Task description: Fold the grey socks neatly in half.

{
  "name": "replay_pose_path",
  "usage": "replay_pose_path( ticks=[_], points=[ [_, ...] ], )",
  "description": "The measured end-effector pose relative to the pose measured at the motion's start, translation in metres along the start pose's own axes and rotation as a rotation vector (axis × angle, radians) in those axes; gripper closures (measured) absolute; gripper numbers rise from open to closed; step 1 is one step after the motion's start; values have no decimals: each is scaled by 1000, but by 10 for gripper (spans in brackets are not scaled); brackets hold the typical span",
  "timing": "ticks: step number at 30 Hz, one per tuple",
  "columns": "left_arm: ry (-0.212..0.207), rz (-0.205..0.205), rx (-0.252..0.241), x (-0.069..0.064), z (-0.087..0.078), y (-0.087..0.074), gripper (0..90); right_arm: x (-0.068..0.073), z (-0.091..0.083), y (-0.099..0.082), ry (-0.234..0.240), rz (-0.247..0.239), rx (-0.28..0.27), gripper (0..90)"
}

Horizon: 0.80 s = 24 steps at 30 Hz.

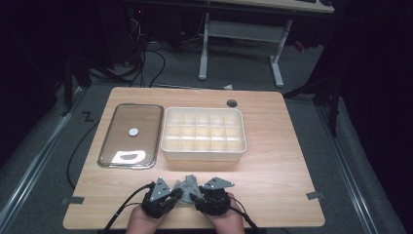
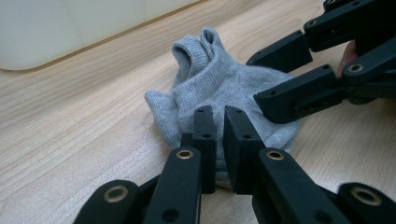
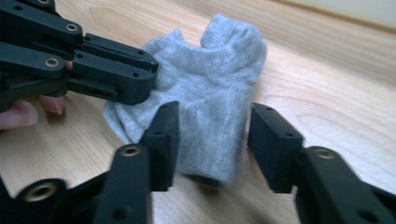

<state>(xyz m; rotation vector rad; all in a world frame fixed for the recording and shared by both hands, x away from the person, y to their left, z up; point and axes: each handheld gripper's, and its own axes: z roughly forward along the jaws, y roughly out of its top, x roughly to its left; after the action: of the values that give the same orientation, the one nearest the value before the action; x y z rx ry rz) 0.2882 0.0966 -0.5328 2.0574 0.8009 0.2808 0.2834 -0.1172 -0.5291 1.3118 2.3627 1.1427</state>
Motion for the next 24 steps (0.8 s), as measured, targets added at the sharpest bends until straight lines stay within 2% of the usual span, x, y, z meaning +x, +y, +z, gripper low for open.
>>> replay_pose_path(
  ticks=[2,3,5,7,9,10,12,15,18,21,24],
  points=[
    [-24,-33,10,-2,-5,4,768,-1,1,1,7,-12,-1,607],
    [-32,-43,-21,-5,-10,9,744,-1,1,1,9,-16,3,622],
    [-5,-25,-65,-11,-13,14,748,0,2,1,10,-24,1,639],
    [12,-21,-44,-11,-8,14,760,1,2,1,10,-23,1,650],
    [-19,-58,4,-7,1,10,772,1,3,1,9,-31,-1,664],
    [-14,-53,15,-7,3,8,781,2,3,1,8,-38,0,671],
    [-4,-47,17,-6,4,6,807,2,2,1,9,-42,4,704],
    [-15,-39,12,-3,5,3,821,4,1,1,16,-57,-6,779],
    [-12,-43,9,-3,5,3,833,6,0,2,11,-66,-2,807],
    [2,-19,9,-6,5,2,837,11,-8,6,27,-86,-36,818],
    [-6,-17,9,-5,5,2,843,24,-14,10,31,-143,-42,818]
  ],
)
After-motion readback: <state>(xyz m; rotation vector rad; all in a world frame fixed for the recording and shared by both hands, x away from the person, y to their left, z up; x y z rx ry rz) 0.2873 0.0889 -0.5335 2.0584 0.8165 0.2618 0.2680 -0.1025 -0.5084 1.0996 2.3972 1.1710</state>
